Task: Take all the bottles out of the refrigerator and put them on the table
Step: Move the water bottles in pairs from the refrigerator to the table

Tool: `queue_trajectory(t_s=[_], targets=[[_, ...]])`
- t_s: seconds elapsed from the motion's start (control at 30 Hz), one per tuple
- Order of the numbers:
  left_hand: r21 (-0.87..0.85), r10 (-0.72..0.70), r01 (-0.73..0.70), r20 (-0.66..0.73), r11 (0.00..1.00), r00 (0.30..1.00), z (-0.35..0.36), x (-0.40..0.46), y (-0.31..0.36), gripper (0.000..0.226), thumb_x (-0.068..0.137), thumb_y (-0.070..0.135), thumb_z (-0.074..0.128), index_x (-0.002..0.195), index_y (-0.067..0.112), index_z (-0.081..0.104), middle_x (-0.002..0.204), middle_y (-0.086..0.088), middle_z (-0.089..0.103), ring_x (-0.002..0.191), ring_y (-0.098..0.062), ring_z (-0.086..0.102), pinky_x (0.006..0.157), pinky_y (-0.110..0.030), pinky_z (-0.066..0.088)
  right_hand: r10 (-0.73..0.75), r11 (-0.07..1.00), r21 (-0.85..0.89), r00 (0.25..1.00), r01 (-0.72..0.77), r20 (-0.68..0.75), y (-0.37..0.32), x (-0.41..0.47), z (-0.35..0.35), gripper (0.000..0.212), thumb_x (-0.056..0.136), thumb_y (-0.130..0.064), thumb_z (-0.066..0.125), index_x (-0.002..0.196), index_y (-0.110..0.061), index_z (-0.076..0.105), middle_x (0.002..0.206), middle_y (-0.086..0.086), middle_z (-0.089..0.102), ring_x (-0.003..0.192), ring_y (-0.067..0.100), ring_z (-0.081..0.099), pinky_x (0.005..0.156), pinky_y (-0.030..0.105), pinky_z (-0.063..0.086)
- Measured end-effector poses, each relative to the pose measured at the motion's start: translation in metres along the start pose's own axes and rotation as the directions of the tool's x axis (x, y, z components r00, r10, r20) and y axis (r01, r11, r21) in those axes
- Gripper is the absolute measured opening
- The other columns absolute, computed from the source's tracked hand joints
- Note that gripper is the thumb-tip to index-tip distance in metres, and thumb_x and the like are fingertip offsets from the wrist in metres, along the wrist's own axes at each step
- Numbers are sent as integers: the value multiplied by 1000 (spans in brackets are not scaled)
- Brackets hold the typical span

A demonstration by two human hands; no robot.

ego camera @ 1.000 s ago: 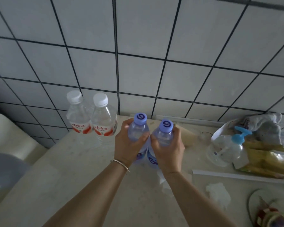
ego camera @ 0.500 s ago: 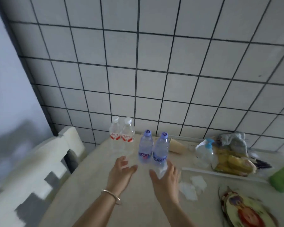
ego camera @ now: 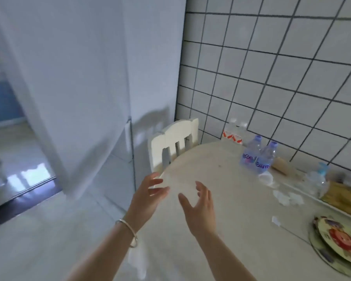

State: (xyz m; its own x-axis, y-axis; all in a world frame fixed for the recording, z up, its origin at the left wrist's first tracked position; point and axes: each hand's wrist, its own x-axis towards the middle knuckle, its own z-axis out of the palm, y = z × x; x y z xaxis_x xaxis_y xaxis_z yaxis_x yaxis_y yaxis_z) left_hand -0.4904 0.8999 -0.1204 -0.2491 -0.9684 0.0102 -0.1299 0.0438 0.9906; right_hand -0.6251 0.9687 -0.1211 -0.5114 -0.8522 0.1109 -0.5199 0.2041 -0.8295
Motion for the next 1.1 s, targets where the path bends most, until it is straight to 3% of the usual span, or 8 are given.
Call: queue_trajectory(t_s=[0.17, 0.27, 0.33, 0.5, 0.63, 0.8, 1.0, 1.1], targets=[[-18, 31, -34, -153, 999, 988, -111, -85, -14, 41, 80, 14, 72, 112, 32, 53, 108, -2, 63, 95, -18, 64, 72, -17, 51, -131, 991, 9, 966, 132, 223, -55, -84, 62, 63, 85, -42, 59, 139, -24, 33, 142, -4, 38, 130, 14, 38, 107, 34, 35], [-57, 20, -34, -229, 998, 973, -179, -120, -16, 59, 59, 49, 73, 113, 36, 52, 109, 1, 64, 94, -15, 64, 76, -23, 49, -209, 977, 18, 926, 215, 314, -95, -127, 107, 64, 83, -47, 59, 138, -25, 34, 140, -5, 41, 126, 15, 42, 106, 35, 37], [-52, 24, -40, -270, 998, 962, -226, -137, -19, 74, 53, 60, 72, 118, 33, 50, 111, 2, 63, 95, -11, 64, 75, -19, 50, -258, 963, 22, 887, 270, 382, -121, -154, 140, 66, 83, -53, 56, 139, -27, 32, 140, -6, 41, 125, 14, 42, 106, 34, 36], [-57, 30, -58, -406, 997, 913, -349, -170, -33, 66, 65, 40, 81, 122, 27, 49, 111, -4, 64, 82, -2, 67, 65, -12, 52, -286, 954, 54, 843, 295, 457, -186, -193, 219, 64, 86, -49, 55, 140, -26, 29, 142, -4, 37, 128, 14, 39, 105, 33, 37], [13, 32, -30, -440, 999, 897, -437, -175, -50, 51, 82, 17, 69, 128, 20, 48, 114, -7, 62, 93, -12, 64, 66, -13, 53, -236, 972, 93, 862, 217, 448, -234, -212, 276, 70, 79, -55, 54, 138, -23, 33, 137, 0, 42, 121, 15, 44, 102, 36, 42], [15, 46, -43, -447, 999, 893, -506, -138, -54, 48, 84, 17, 67, 128, 20, 47, 112, -5, 62, 94, -13, 63, 74, -21, 50, -203, 977, 143, 900, 159, 385, -279, -196, 336, 59, 86, -39, 61, 136, -21, 36, 134, 0, 46, 115, 14, 47, 95, 32, 41], [-66, 34, -64, -393, 996, 919, -549, -46, -57, 39, 87, 19, 64, 122, 26, 47, 109, 2, 61, 96, -9, 62, 83, -27, 50, -203, 968, 199, 945, 154, 256, -325, -123, 411, 57, 87, -39, 60, 136, -21, 37, 134, -1, 46, 114, 14, 48, 95, 32, 41], [-76, 37, -71, -379, 995, 925, -566, 12, -64, 37, 87, 19, 64, 119, 29, 48, 109, 3, 61, 96, -8, 62, 80, -24, 50, -173, 960, 254, 967, 122, 189, -351, -73, 455, 54, 88, -38, 56, 136, -21, 37, 132, -2, 47, 115, 14, 48, 91, 28, 39]])
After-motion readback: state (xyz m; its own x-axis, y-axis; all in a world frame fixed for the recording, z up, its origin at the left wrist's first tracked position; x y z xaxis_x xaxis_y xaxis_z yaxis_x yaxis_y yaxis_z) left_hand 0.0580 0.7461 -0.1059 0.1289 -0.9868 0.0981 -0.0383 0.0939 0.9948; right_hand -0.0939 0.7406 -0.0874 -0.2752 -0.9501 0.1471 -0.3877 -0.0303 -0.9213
